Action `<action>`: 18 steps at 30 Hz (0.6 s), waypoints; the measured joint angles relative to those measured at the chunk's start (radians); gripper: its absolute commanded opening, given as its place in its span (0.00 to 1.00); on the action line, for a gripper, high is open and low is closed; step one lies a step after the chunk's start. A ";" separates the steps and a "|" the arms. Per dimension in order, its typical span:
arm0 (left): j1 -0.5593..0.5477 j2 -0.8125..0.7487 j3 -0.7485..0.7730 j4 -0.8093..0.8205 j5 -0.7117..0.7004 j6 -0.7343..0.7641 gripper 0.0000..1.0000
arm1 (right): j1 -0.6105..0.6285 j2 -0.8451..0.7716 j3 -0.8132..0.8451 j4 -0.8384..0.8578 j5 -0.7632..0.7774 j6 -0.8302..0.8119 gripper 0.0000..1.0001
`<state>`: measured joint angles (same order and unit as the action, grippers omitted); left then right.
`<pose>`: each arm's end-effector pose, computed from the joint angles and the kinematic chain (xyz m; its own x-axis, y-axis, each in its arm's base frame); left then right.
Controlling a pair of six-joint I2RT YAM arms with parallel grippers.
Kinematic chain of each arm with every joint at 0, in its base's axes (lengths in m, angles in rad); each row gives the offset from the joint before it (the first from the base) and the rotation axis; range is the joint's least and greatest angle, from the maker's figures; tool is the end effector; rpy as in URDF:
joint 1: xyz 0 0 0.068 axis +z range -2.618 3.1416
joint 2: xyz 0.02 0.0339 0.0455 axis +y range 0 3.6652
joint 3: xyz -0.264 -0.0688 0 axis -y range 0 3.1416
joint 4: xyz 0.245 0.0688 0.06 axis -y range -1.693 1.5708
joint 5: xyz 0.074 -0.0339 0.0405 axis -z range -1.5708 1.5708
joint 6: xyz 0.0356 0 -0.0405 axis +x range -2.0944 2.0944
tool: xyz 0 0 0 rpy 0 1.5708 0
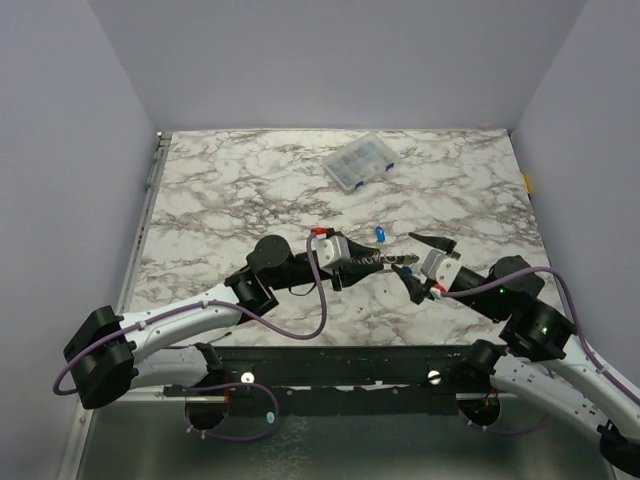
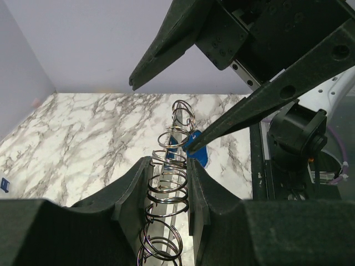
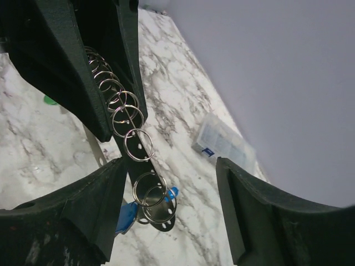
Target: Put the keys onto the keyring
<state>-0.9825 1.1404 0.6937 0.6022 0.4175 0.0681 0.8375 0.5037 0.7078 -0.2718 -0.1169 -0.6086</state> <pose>0.1334 -0.2260 0.3182 0.1526 -0.1167 -0.9814 0.9746 0.1824 0.1299 0.0810 0.0961 0.3419 0.4293 -0.3719 -0.8231 -0.6952 0.4457 -0.5639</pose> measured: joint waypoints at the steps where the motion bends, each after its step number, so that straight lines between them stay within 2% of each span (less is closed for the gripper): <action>1: 0.002 0.003 0.000 0.003 0.000 -0.006 0.00 | 0.000 0.000 0.000 0.004 0.002 -0.017 0.68; 2: 0.004 0.008 0.000 0.005 0.000 -0.015 0.00 | 0.000 0.000 0.000 0.006 0.004 -0.030 0.67; 5: 0.011 0.017 0.000 0.011 0.000 -0.032 0.00 | 0.000 0.001 0.000 0.000 0.005 -0.065 0.55; 13: 0.034 0.026 0.000 0.038 -0.006 -0.092 0.00 | 0.000 0.005 0.002 -0.048 0.004 -0.094 0.55; 18: 0.047 0.029 0.000 0.045 -0.008 -0.117 0.00 | 0.000 0.012 0.004 -0.075 0.005 -0.108 0.45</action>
<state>-0.9356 1.1690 0.6937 0.6476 0.4091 -0.0490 0.8375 0.5156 0.7116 -0.3466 -0.1123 -0.7162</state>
